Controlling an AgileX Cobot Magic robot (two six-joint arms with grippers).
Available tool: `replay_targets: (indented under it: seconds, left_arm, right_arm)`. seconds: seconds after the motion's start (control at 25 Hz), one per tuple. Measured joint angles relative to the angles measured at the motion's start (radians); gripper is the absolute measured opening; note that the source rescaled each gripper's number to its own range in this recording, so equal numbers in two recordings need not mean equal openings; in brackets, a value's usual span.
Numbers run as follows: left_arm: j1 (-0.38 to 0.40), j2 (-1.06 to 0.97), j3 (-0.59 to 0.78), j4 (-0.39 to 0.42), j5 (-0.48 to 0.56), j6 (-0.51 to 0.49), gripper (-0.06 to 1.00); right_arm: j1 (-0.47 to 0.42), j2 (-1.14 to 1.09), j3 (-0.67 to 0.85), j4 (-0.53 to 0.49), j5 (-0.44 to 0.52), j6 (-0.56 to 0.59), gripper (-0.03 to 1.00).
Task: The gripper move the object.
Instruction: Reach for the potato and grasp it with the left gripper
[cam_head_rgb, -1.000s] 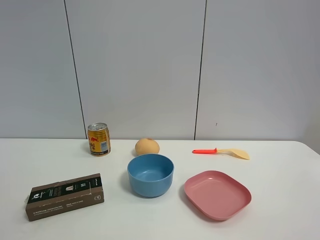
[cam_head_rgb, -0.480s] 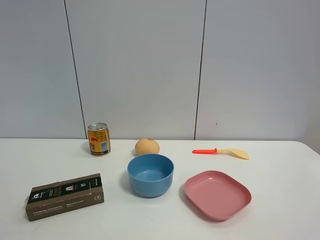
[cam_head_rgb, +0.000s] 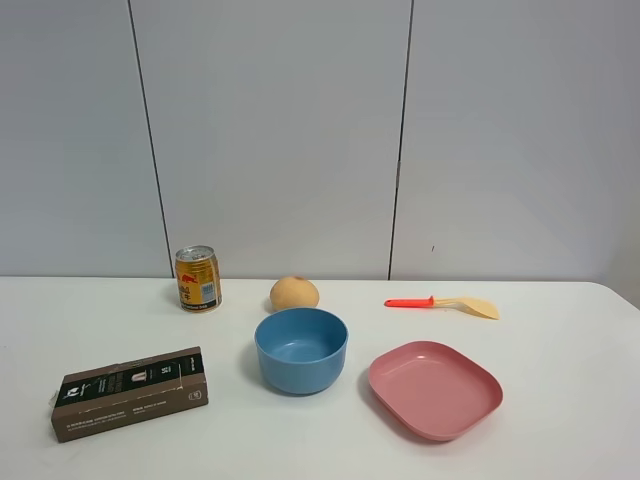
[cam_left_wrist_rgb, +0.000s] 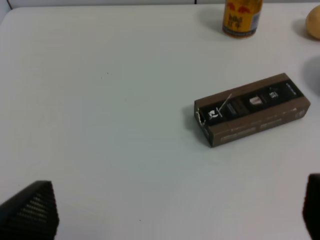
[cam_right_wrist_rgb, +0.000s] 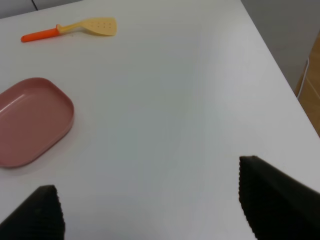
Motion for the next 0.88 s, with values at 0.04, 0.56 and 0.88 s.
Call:
replay_targets:
  seconds: [0.04, 0.56, 0.88]
  left_arm:
    - [0.0, 0.0, 0.0, 0.0, 0.0, -0.001, 1.0]
    - [0.0, 0.01, -0.032, -0.137, 0.0, 0.008, 1.0]
    - [0.0, 0.275, -0.302, -0.342, 0.0, 0.073, 0.96]
  right_arm:
    - [0.0, 0.0, 0.0, 0.0, 0.0, 0.0, 1.0]
    - [0.0, 0.0, 0.0, 0.0, 0.0, 0.0, 1.0]
    - [0.0, 0.0, 0.0, 0.0, 0.0, 0.0, 1.0]
